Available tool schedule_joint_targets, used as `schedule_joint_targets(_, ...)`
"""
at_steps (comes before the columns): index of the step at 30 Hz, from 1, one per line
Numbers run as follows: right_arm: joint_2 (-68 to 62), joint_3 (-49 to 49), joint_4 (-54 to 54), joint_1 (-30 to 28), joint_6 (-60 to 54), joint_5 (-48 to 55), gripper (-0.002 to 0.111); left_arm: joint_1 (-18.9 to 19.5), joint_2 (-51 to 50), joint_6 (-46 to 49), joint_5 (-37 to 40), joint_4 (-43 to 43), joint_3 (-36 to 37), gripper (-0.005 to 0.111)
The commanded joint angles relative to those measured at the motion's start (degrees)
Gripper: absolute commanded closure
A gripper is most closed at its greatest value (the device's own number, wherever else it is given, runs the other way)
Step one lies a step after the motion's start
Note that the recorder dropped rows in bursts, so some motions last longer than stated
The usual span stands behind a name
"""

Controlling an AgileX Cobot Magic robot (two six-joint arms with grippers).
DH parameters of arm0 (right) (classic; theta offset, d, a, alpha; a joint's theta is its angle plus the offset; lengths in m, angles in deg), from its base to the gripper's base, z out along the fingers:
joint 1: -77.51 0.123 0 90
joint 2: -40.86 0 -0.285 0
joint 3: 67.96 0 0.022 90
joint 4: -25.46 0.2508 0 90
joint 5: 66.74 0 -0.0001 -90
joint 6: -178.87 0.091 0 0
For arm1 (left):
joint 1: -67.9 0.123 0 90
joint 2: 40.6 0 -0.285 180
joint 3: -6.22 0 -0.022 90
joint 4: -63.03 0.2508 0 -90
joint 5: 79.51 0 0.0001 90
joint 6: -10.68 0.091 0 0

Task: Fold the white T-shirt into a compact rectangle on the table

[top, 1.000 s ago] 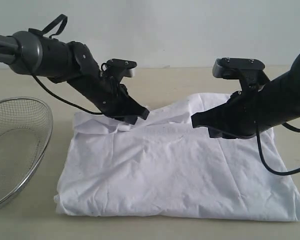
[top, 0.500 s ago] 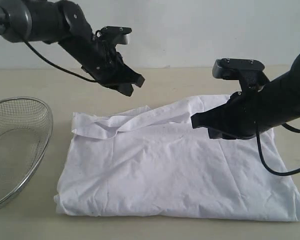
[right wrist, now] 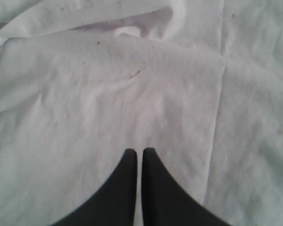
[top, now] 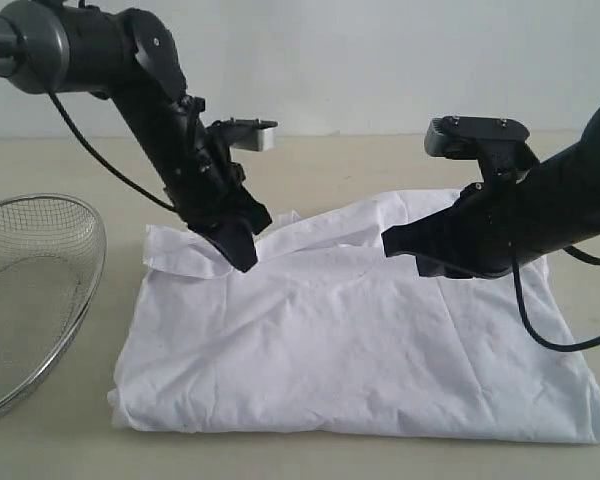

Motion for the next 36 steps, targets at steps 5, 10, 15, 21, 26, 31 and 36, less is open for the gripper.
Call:
schedule_joint_targets(5, 0.0, 0.0, -0.1, 0.0, -0.2, -0.1, 0.108, -2.6, 0.1, 0.5, -12.1, -0.1, 4.4, 0.102)
schedule_joint_targets(10, 0.0, 0.0, -0.1, 0.0, -0.2, 0.3, 0.108, -2.9, 0.0, -0.1, -16.1, 0.8, 4.4, 0.102)
schedule_joint_targets(15, 0.0, 0.0, -0.1, 0.0, -0.2, 0.0, 0.108, -2.9, -1.2, -1.6, -16.2, 3.8, 4.4, 0.102)
schedule_joint_targets(21, 0.0, 0.0, -0.1, 0.0, -0.2, 0.0, 0.108, -2.9, -3.0, -2.0, -16.1, 4.6, 4.4, 0.102)
schedule_joint_targets(26, 0.0, 0.0, -0.1, 0.0, -0.3, 0.2, 0.108, -2.9, -3.0, -3.2, -18.1, 8.1, 4.2, 0.102)
schedule_joint_targets(31, 0.0, 0.0, -0.1, 0.0, -0.3, 0.2, 0.108, -2.6, -3.0, -6.6, -19.8, 15.3, 4.2, 0.102)
schedule_joint_targets(36, 0.0, 0.0, -0.1, 0.0, -0.3, 0.2, 0.108, -2.6, -3.0, -10.2, -22.2, 21.7, 3.0, 0.102)
